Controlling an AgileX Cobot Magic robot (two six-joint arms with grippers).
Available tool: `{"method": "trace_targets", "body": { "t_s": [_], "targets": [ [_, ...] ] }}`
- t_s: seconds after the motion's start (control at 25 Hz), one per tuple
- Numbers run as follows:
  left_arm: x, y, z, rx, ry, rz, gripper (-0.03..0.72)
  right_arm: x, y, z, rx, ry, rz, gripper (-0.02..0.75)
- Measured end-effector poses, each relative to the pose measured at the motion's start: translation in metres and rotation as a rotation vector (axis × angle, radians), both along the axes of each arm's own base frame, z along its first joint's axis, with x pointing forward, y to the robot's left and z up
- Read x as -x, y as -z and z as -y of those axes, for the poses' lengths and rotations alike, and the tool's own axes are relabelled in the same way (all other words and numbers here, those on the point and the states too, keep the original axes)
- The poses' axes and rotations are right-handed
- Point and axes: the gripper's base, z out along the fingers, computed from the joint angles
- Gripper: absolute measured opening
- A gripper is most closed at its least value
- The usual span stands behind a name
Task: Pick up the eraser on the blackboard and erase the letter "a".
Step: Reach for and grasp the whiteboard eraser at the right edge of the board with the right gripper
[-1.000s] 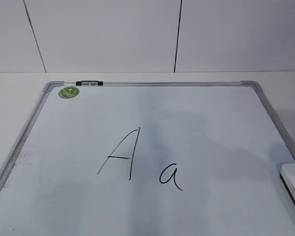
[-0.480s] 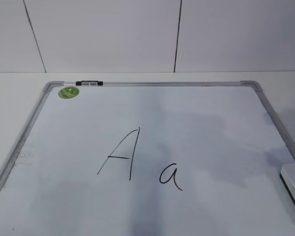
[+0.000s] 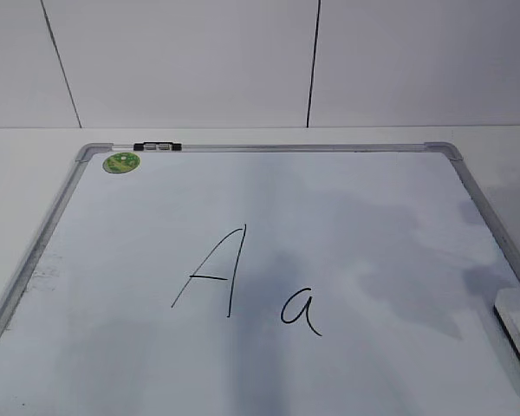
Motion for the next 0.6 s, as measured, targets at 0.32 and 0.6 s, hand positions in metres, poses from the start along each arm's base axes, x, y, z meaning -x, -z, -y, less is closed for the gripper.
{"method": "trace_targets", "body": {
  "t_s": [0.32,0.6],
  "targets": [
    [0.000,0.000,0.000,0.000,0.000,0.000,0.235,-0.013,0.020,0.000,0.001,0.011,-0.051,0.678],
    [0.000,0.000,0.000,0.000,0.000,0.000,0.235,-0.021,0.034,0.000,0.001,0.032,-0.077,0.678]
  ]
}}
